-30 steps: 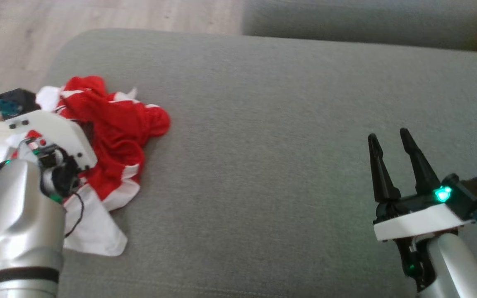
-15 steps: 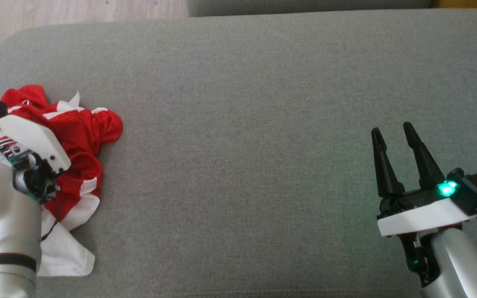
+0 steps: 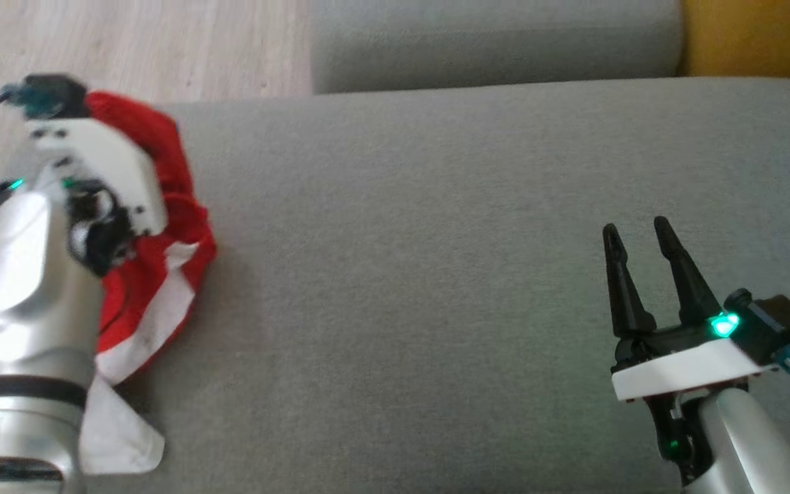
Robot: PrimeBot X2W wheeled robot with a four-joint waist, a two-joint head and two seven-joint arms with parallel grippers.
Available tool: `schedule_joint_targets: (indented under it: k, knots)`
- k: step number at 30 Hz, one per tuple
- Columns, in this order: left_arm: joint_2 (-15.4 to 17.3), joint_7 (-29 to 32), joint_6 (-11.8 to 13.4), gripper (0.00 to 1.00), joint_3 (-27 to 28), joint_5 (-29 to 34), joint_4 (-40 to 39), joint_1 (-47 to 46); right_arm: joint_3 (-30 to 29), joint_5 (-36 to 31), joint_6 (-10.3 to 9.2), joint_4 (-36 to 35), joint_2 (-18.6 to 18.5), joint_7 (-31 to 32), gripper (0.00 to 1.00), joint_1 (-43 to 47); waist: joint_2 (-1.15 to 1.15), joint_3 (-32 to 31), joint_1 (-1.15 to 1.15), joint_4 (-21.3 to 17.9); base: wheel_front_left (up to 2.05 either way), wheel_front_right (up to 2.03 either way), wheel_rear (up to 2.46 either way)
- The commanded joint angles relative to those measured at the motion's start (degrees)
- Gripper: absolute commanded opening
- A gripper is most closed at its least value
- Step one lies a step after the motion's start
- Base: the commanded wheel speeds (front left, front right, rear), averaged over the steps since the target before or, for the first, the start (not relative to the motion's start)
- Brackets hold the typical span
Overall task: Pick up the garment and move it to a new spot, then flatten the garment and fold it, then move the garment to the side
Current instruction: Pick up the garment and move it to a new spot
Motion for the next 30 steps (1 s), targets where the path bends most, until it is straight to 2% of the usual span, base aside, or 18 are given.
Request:
schedule_joint_targets:
  k: [1, 8, 12, 14, 19, 25, 26, 27, 30]
  knots:
    - [0.7, 0.3, -0.4, 0.0, 0.3, -0.4, -4.2, -4.7, 0.7, -0.5, 0.44, -1.5, 0.2, -0.6, 1.0, -0.1, 0.0, -1.4, 0.0, -2.2, 0.0, 0.0, 0.0]
    - [-6.1, 0.6, -1.0, 0.0, -3.8, -6.2, -16.9, -4.2, 0.0, -0.8, 0.44, -1.4, 0.4, -0.6, 1.0, 0.2, 0.0, -2.4, 0.0, -7.6, 0.0, 0.0, 0.0]
    - [-8.3, -0.7, -1.0, 0.0, -3.9, -10.1, -22.1, -2.7, -0.6, -0.8, 0.44, -1.6, 0.1, -0.6, 1.0, 0.2, 0.0, -2.3, 0.0, -9.6, 0.0, 0.0, 0.0]
    - [-8.9, -2.6, -0.3, 0.0, -3.7, -10.8, -24.3, -1.3, -1.0, -0.8, 0.44, -1.7, -0.1, -0.6, 1.0, 0.3, 0.0, -2.2, 0.0, -10.5, 0.0, 0.0, 0.0]
    - [-9.0, -6.0, 0.3, 0.0, -5.5, -10.6, -23.4, 6.0, -1.0, -0.4, 0.44, -1.8, -0.3, -0.6, 1.0, 0.2, 0.0, -1.4, 0.0, -12.1, 0.0, 0.0, 0.0]
    - [-7.3, -15.9, -0.6, 0.0, -10.4, -7.4, -15.0, 13.8, -0.9, -0.1, 0.44, -1.6, -0.8, -0.6, 1.0, -0.1, 0.0, -0.8, 0.0, -12.4, 0.0, 0.0, 0.0]
    - [-7.2, -17.8, -0.7, 0.44, -11.2, -7.0, -13.4, 14.5, -0.9, 0.0, 0.44, -1.6, -0.9, -0.6, 1.0, -0.2, 0.0, -0.7, 0.0, -12.4, 0.0, 0.0, 0.0]
    - [-7.4, -19.6, -0.8, 1.0, -11.8, -7.0, -11.9, 15.1, -0.9, 0.0, 0.44, -1.5, -1.0, -0.6, 1.0, -0.2, 0.0, -0.7, 0.0, -12.2, 0.0, 0.0, 0.0]
    - [-8.1, -24.0, -1.0, 1.0, -13.1, -8.0, -8.3, 15.7, -0.9, 0.0, 0.44, -1.5, -1.3, -0.6, 1.0, -0.2, 0.0, -0.6, 0.0, -11.6, 0.0, 0.0, 0.0]
